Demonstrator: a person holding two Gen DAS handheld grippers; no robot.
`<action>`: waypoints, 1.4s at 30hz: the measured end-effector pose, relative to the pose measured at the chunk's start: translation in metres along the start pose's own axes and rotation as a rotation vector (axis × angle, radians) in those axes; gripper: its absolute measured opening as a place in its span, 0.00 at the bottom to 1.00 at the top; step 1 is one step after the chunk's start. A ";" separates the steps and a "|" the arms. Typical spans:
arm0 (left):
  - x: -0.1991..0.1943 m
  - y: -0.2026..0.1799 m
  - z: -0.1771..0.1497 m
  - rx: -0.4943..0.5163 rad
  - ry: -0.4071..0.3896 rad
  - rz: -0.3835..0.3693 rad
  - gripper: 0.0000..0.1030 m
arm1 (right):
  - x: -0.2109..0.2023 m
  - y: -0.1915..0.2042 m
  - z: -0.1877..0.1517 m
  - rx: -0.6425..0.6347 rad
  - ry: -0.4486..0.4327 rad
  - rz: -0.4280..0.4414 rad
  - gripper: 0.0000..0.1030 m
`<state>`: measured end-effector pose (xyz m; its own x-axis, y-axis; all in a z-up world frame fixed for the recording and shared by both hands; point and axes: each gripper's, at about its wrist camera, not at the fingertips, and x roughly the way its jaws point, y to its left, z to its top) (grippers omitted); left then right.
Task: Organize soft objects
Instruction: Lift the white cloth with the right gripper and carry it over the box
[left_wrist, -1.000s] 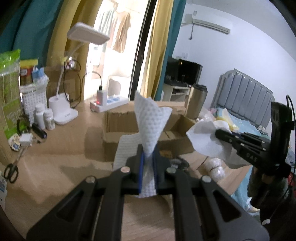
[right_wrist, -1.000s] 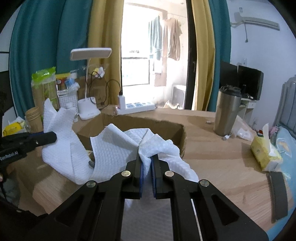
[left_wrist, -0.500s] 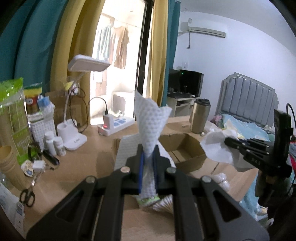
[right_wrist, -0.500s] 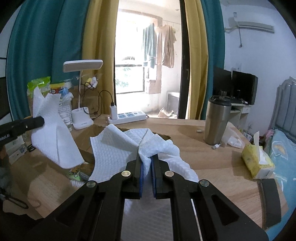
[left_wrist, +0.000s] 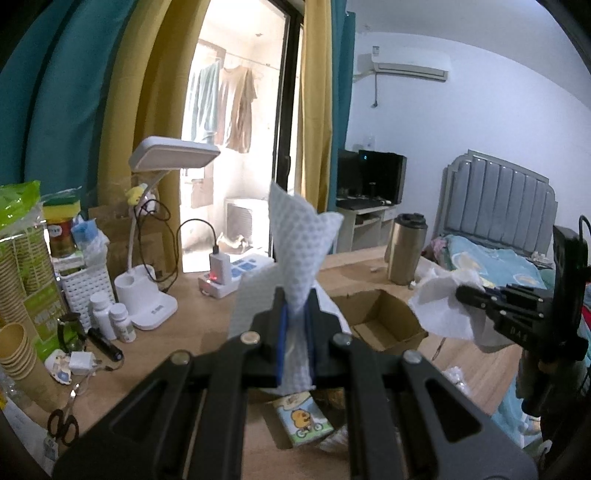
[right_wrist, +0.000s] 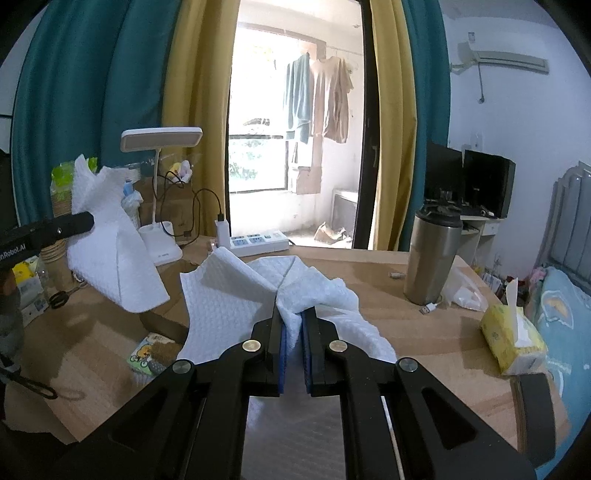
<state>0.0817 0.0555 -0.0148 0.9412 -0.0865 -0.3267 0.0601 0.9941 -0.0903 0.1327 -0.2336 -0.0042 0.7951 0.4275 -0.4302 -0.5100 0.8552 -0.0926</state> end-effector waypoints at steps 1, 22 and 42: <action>0.001 0.000 0.000 -0.001 0.000 -0.002 0.09 | 0.001 0.000 0.001 0.000 -0.002 0.000 0.08; 0.054 0.019 0.000 -0.017 0.025 -0.003 0.10 | 0.047 -0.001 0.024 0.011 -0.022 0.070 0.08; 0.088 0.028 -0.007 -0.052 0.065 -0.044 0.11 | 0.078 -0.029 0.036 0.191 0.012 0.210 0.08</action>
<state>0.1636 0.0752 -0.0521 0.9144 -0.1356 -0.3815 0.0818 0.9847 -0.1540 0.2208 -0.2146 -0.0027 0.6741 0.5983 -0.4331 -0.5908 0.7887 0.1701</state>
